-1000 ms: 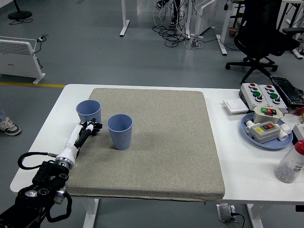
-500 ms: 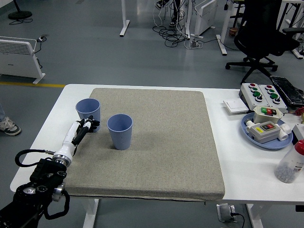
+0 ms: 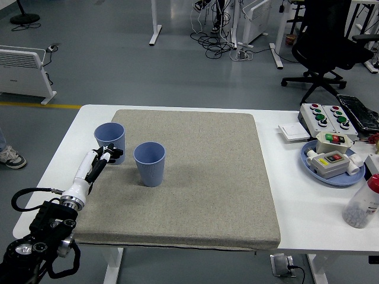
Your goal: Push cup pick cup insert cup
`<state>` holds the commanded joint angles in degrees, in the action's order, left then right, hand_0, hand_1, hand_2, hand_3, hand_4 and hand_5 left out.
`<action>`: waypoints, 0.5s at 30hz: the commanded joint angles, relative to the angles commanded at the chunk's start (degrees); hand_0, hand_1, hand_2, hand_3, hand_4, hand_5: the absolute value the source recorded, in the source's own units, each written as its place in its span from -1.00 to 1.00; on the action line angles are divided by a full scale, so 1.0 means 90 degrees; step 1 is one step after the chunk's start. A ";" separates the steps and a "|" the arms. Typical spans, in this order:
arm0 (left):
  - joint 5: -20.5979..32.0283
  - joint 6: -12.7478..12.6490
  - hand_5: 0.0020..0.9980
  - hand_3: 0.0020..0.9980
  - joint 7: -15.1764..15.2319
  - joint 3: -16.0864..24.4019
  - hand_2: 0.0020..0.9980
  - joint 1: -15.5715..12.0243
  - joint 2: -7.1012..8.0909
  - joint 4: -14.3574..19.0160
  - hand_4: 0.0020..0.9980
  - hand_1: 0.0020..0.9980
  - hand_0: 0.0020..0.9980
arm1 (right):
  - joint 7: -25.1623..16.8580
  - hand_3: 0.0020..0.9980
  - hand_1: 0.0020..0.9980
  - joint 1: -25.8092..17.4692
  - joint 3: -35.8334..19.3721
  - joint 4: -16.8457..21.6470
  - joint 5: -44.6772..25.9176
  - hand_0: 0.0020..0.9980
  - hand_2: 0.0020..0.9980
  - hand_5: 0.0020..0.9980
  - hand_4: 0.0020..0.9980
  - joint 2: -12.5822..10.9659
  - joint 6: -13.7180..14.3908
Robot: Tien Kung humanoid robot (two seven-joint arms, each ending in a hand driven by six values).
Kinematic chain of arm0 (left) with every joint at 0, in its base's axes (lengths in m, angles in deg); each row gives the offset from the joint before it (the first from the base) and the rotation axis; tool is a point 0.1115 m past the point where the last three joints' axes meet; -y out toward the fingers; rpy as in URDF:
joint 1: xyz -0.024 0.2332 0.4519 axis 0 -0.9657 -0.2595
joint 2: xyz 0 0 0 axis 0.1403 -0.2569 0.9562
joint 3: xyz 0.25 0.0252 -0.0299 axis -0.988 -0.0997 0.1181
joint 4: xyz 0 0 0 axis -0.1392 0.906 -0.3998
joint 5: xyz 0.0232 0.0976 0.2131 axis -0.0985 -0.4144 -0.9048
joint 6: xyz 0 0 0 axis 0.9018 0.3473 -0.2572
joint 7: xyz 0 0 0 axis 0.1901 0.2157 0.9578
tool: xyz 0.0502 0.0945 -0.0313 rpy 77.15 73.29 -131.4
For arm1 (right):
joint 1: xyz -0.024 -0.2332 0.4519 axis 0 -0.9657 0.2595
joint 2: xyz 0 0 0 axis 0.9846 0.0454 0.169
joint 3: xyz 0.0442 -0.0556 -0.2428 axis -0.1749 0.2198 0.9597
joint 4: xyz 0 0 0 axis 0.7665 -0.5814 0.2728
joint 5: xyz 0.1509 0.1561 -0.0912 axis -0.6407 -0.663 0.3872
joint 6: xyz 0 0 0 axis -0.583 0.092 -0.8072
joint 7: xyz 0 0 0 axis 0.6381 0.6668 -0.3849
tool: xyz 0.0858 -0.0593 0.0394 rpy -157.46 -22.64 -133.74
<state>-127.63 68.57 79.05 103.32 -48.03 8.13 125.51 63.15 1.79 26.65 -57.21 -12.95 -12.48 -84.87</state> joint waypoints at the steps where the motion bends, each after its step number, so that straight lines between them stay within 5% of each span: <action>1: -0.0157 -0.0015 1.00 0.11 -0.0037 0.0155 0.18 -0.0163 0.0112 0.0251 0.12 0.20 0.07 | -0.0010 0.18 0.34 0.0003 0.0025 -0.0001 -0.0043 0.47 0.40 -0.23 -0.68 -0.0002 0.0007; 8: -0.0750 -0.0136 1.00 0.11 -0.0138 0.0865 0.14 -0.0832 0.0546 0.1428 0.14 0.15 -0.04 | -0.0052 0.18 0.34 0.0038 0.0112 -0.0004 -0.0184 0.47 0.40 -0.23 -0.68 -0.0022 0.0033; 12: -0.1031 -0.0186 1.00 0.11 -0.0161 0.1150 0.14 -0.0947 0.0713 0.2069 0.14 0.15 -0.04 | -0.0059 0.18 0.34 0.0056 0.0122 -0.0005 -0.0201 0.47 0.40 -0.23 -0.68 -0.0029 0.0046; 13: -0.1122 -0.0210 1.00 0.14 -0.0172 0.1200 0.15 -0.0931 0.0752 0.2228 0.46 0.16 -0.03 | -0.0058 0.18 0.34 0.0060 0.0121 -0.0006 -0.0198 0.47 0.40 -0.23 -0.68 -0.0030 0.0048; 15: -0.1320 -0.0235 1.00 0.14 -0.0221 0.1268 0.15 -0.0877 0.0813 0.2474 0.46 0.16 -0.03 | -0.0057 0.18 0.34 0.0064 0.0121 -0.0006 -0.0196 0.47 0.40 -0.23 -0.68 -0.0032 0.0050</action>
<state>-139.51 66.45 77.06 114.74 -55.92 15.45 147.78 62.64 2.36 27.73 -57.26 -14.72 -12.76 -84.42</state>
